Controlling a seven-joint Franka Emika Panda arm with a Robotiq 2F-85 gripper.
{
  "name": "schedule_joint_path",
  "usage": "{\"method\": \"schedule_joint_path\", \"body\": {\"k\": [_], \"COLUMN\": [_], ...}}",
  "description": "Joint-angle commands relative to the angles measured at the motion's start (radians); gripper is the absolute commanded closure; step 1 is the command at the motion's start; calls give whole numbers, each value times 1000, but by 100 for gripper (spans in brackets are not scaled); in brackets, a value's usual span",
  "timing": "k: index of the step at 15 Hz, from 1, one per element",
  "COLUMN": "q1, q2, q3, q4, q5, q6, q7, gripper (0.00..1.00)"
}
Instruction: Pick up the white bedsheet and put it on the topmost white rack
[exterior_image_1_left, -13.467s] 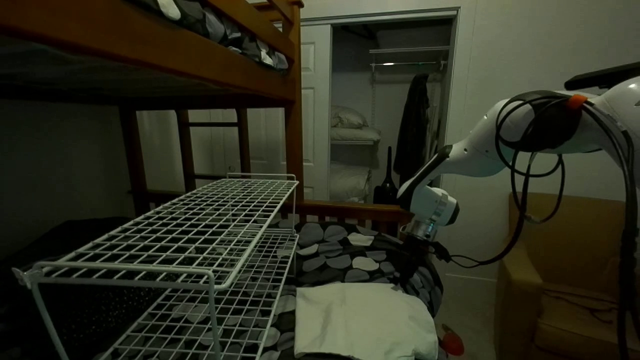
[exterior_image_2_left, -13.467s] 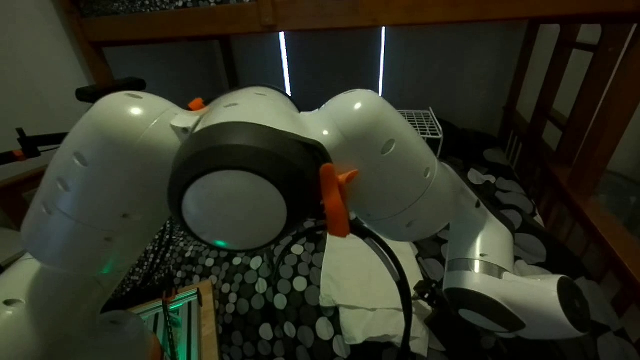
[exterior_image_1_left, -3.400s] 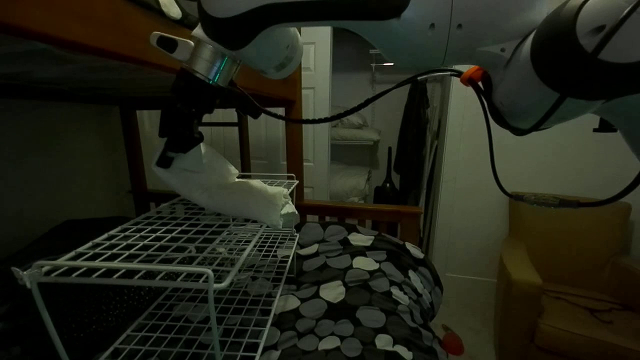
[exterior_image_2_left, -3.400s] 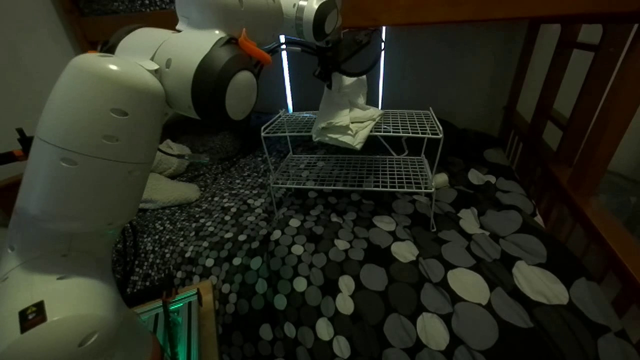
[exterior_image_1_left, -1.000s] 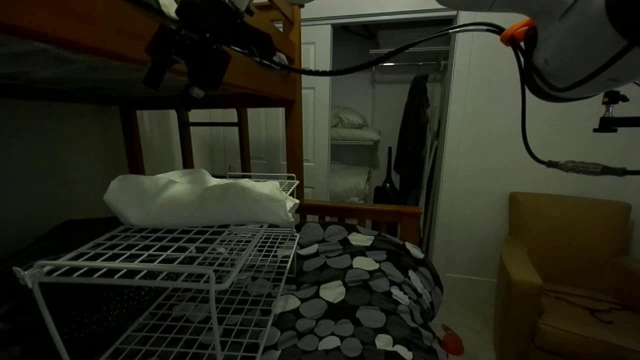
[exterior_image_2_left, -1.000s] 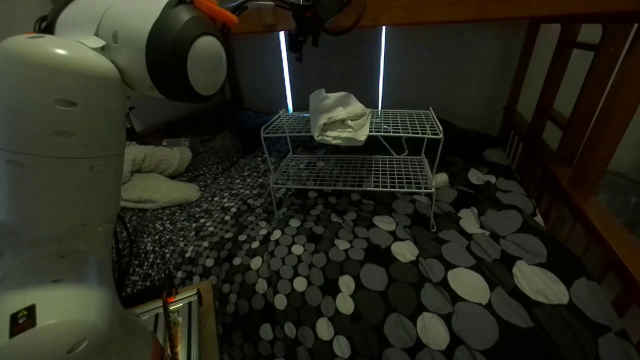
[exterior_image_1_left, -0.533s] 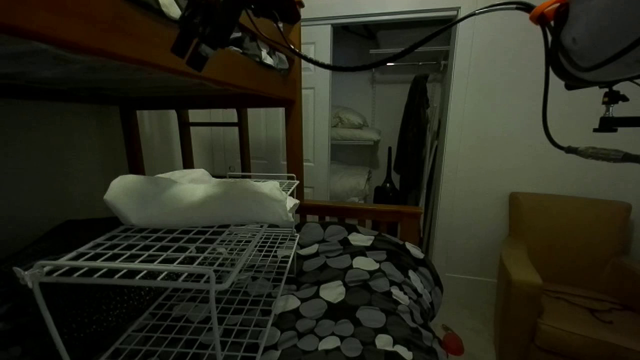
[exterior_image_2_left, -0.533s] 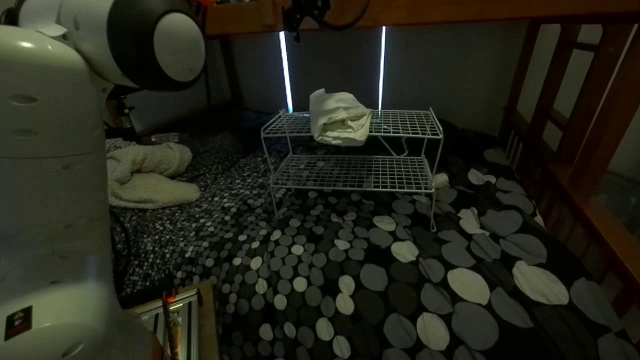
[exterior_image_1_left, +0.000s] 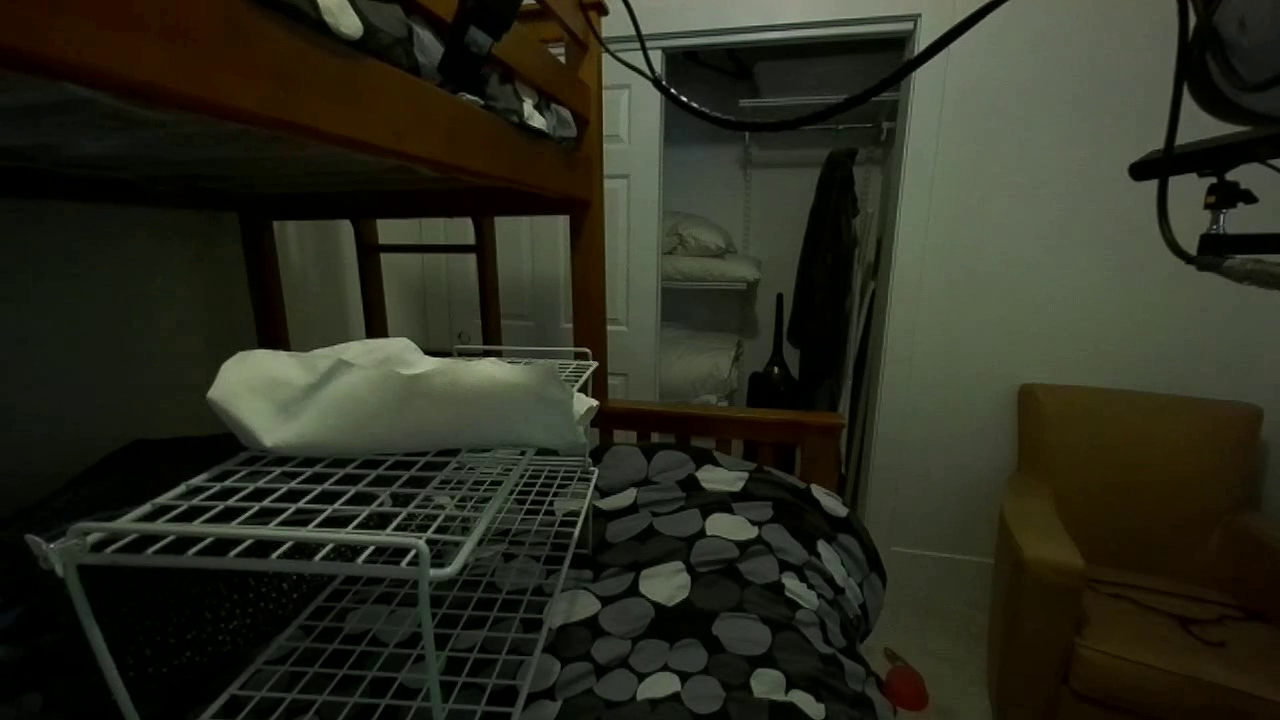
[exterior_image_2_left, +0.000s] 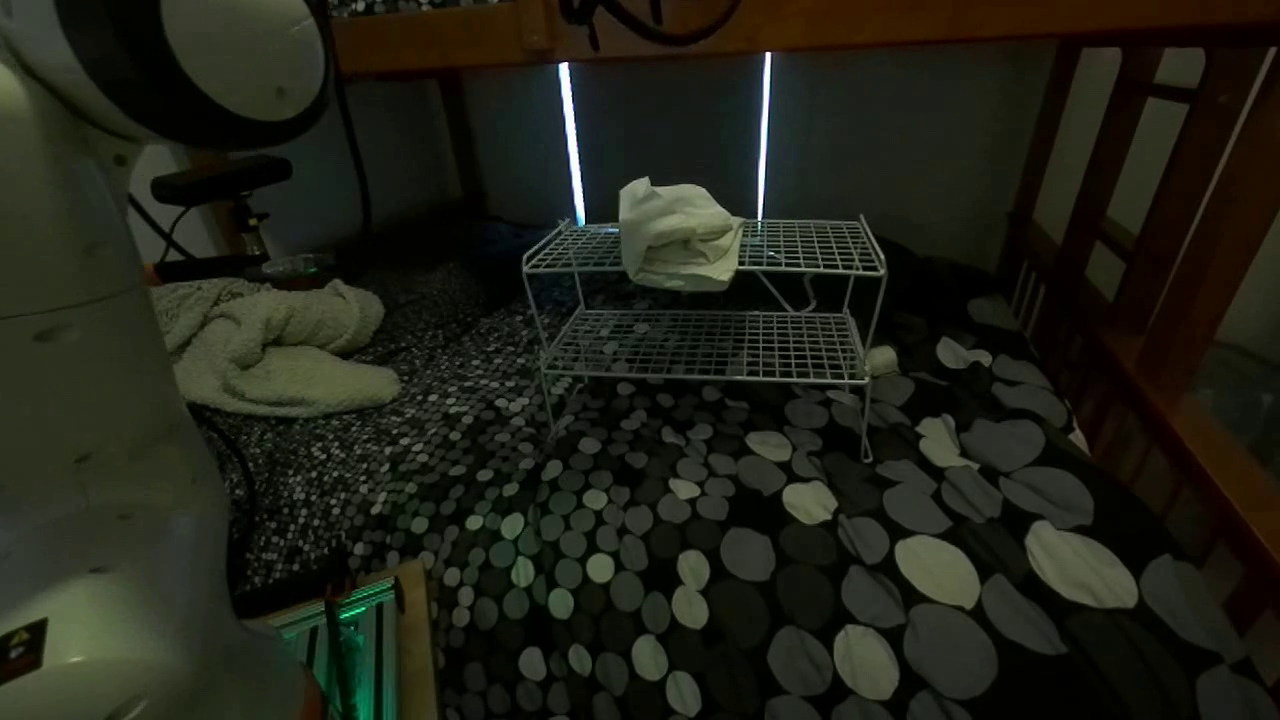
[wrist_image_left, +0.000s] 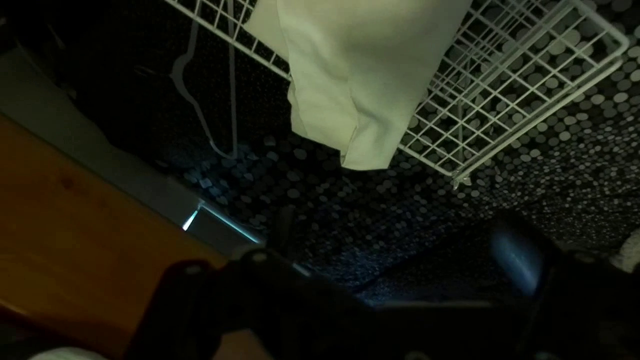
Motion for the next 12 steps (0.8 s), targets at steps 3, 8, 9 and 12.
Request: {"method": "schedule_joint_path", "body": {"k": [3,8,9,12], "q1": [-65,-74,-74,-70], "q2": [-162,-147,-146,-137], "q3": [-48,-63,-63,-59], "q4": [-152,-119,-117,-117], "q5": [42,40,40,39], "q6": [-5,20,20,20], "q7": [150,189,188,188], "gripper": [0,0,0,0]}}
